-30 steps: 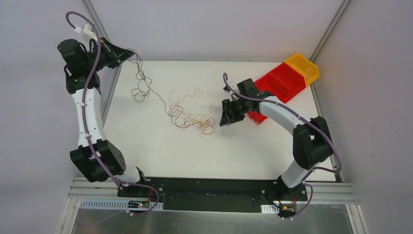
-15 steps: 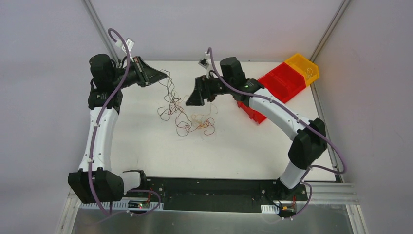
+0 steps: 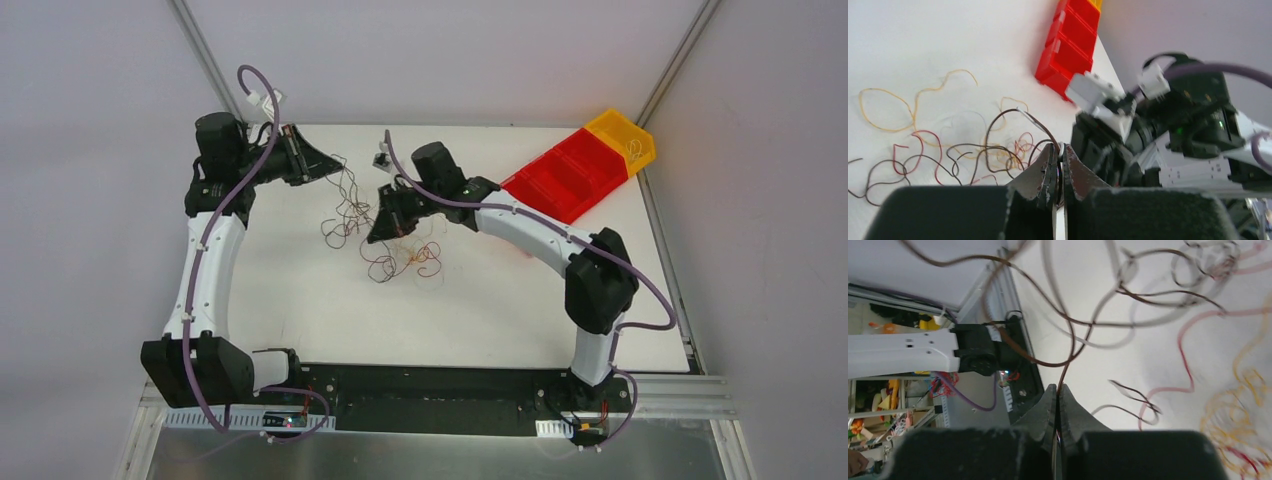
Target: Untangle the cables
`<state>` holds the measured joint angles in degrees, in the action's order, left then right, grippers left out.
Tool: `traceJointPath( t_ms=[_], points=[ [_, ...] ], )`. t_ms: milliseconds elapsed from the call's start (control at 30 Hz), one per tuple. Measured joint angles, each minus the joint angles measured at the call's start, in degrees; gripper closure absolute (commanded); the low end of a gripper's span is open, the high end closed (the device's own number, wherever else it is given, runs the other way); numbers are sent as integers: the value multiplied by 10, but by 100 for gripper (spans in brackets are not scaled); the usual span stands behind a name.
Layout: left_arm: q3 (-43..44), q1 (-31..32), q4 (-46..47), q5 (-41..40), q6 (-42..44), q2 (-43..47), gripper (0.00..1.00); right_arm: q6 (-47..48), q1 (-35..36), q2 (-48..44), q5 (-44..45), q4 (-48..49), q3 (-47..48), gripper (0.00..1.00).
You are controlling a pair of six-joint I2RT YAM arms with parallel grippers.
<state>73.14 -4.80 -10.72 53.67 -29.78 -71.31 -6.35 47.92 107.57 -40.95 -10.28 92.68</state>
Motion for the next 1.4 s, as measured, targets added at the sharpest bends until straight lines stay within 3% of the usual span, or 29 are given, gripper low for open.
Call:
traceJointPath(
  t_ms=[67,133,167,300,433,600,767,933,1200,1300,1400],
  points=[
    [10,0,-60,18,66,-4,66,17,-21,-13,7,-17,-31,100],
    [42,0,-160,34,179,-20,35,37,-51,-34,17,-46,-71,100],
    [56,1,-209,33,240,-28,26,47,-70,-47,22,-64,-94,100],
    [55,2,-372,-11,482,-56,18,80,-141,-79,40,-134,-160,100],
    [33,-14,-421,-48,593,-114,22,89,-155,-84,43,-163,-210,100],
    [31,-18,-421,-33,689,-215,30,84,-170,-84,33,-180,-231,100],
    [20,39,-416,-9,767,-228,42,73,-209,-84,31,-171,-232,100],
    [20,111,-357,2,777,-255,38,70,-211,-84,28,-161,-232,100],
    [35,200,-240,-53,741,-341,37,68,-208,-84,25,-157,-236,100],
    [43,223,-218,-79,741,-368,55,68,-210,-84,25,-157,-242,100],
    [43,236,-211,-96,743,-376,94,68,-214,-84,26,-157,-242,100]
  ],
)
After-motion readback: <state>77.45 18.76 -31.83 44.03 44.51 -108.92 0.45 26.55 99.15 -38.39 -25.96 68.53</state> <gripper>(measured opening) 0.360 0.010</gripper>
